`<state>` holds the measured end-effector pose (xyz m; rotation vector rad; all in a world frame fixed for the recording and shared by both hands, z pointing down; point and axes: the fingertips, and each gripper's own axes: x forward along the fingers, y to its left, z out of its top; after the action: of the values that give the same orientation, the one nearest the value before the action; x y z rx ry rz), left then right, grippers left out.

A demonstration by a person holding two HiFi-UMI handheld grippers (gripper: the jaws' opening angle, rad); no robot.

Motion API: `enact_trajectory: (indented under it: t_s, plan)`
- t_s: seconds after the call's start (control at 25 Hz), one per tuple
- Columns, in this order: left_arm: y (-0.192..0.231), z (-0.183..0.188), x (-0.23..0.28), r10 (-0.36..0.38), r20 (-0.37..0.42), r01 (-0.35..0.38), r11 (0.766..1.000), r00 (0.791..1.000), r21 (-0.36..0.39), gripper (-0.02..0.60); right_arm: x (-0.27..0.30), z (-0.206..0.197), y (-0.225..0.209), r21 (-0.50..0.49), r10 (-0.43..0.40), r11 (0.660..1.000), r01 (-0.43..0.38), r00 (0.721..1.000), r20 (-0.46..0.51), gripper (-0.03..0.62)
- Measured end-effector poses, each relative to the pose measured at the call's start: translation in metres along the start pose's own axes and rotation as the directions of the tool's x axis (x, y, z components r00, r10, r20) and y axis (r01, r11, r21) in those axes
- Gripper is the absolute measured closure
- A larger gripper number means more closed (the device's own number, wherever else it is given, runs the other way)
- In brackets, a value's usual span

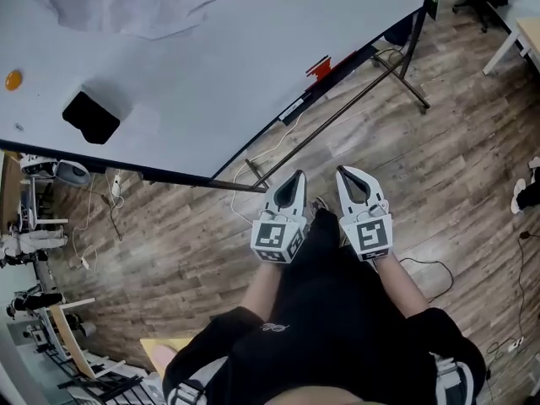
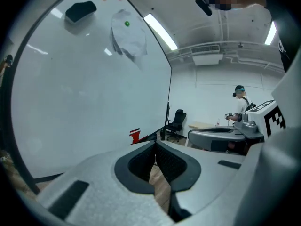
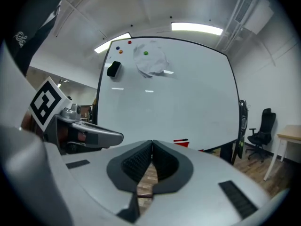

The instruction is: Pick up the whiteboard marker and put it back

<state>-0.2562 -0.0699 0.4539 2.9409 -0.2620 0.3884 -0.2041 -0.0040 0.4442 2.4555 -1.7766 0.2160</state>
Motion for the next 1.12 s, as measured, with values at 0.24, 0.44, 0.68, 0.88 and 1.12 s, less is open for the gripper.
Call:
enact_trajectory:
  t_s: [0.24, 0.44, 0.68, 0.88, 1.12]
  plan:
    - [0.037, 0.020, 0.060, -0.085, -0.006, 0.085, 0.996, 0.996, -0.013, 0.574, 0.065, 0.018, -0.022, -0.053, 0.003, 0.999, -0.005, 0.999, -0.041, 0.591]
    - [0.075, 0.026, 0.093, -0.143, -0.040, 0.141, 0.989, 0.989, -0.039, 0.574, 0.123, 0.029, -0.040, -0.061, -0.031, 0.998, 0.026, 0.996, -0.079, 0.591]
    - [0.105, 0.007, 0.116, -0.176, -0.149, 0.176, 0.984, 0.973, -0.012, 0.574, 0.150, 0.008, -0.044, -0.056, -0.035, 0.998, 0.027, 0.987, -0.156, 0.591]
    - [0.109, -0.005, 0.143, -0.168, -0.218, 0.176, 0.984, 0.962, 0.017, 0.574, 0.175, -0.001, -0.047, -0.062, 0.030, 0.997, -0.043, 0.980, -0.197, 0.591]
    - [0.109, -0.013, 0.171, -0.117, -0.290, 0.131, 0.991, 0.950, 0.027, 0.574, 0.200, 0.002, -0.071, -0.066, 0.125, 0.988, -0.139, 0.974, -0.188, 0.591]
